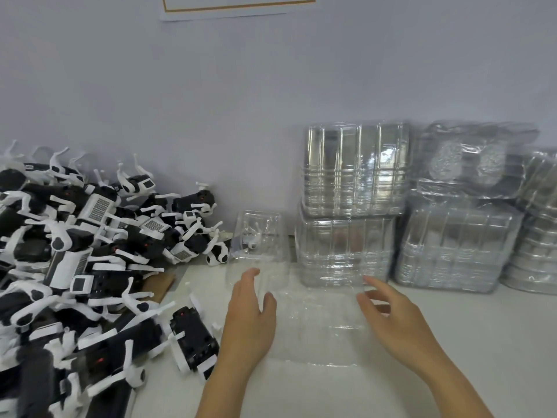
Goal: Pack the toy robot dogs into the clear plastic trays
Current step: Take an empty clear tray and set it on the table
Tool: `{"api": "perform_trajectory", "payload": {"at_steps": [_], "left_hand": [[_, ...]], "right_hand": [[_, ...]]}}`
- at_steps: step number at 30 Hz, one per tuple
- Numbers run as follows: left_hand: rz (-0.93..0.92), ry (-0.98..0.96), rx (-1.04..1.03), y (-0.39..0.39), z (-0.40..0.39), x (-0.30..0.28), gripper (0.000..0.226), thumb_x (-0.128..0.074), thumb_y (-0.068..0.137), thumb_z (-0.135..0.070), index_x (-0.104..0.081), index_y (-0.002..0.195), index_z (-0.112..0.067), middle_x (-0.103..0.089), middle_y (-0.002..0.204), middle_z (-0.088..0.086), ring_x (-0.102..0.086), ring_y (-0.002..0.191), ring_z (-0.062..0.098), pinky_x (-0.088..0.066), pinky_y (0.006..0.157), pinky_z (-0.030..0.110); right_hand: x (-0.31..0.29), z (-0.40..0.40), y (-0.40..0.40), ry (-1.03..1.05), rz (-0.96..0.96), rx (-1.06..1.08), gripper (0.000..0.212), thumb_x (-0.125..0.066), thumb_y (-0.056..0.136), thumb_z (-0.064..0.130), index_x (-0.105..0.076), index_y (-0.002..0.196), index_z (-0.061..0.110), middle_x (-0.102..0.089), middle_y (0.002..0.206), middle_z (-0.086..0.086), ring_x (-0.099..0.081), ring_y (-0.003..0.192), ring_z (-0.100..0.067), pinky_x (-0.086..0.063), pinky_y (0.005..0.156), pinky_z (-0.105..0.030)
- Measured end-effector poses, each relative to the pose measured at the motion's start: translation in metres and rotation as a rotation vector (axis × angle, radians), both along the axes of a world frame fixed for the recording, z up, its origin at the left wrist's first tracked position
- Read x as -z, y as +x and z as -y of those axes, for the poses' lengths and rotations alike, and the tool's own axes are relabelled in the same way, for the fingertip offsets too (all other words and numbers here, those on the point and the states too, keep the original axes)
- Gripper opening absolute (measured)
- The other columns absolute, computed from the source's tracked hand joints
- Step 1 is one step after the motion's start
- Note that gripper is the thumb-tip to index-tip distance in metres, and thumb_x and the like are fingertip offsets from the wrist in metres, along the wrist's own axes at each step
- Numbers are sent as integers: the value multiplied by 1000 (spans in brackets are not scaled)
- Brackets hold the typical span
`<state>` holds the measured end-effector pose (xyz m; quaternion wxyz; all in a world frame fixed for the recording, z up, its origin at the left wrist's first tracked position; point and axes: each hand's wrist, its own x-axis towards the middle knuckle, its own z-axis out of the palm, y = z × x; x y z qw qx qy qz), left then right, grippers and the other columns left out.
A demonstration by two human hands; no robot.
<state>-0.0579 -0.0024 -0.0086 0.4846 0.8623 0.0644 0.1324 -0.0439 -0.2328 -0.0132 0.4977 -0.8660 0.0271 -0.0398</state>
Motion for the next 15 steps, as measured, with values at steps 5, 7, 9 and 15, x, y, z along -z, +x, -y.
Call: {"api": "perform_trajectory", "payload": {"at_steps": [5, 7, 9, 15], "left_hand": [[199, 254, -148, -9, -30, -46, 10, -58, 95, -19, -59, 96, -28, -59, 80, -6, -55, 74, 13, -41, 63, 25], [138, 292, -178, -17, -45, -64, 11, -60, 93, -26, -58, 84, -32, -60, 70, -3, -54, 59, 11, -44, 55, 25], [-90, 392, -112, -25, -59, -72, 10, -63, 93, -40, -58, 87, -34, -62, 78, -6, -59, 63, 9, -49, 58, 26], [-610, 526, 207, -38, -83, -61, 28, -79, 83, -34, -61, 104, -41, -48, 108, -16, -53, 90, 0, -39, 61, 9]], "right_hand": [[-6, 8, 3, 80, 74, 88, 31, -54, 97, 45, -53, 128, 46, -62, 107, 18, -59, 101, -3, -41, 88, -30], [-6, 7, 3, 92, 104, 113, 24, -56, 98, 40, -56, 122, 45, -59, 102, 26, -55, 95, 7, -39, 85, -29], [-6, 6, 4, 115, 116, 127, 20, -57, 99, 37, -57, 117, 45, -59, 102, 27, -55, 97, 7, -40, 85, -30], [-5, 6, 4, 140, 145, 135, 20, -58, 99, 31, -62, 117, 40, -62, 104, 24, -56, 96, 8, -41, 81, -25]]}}
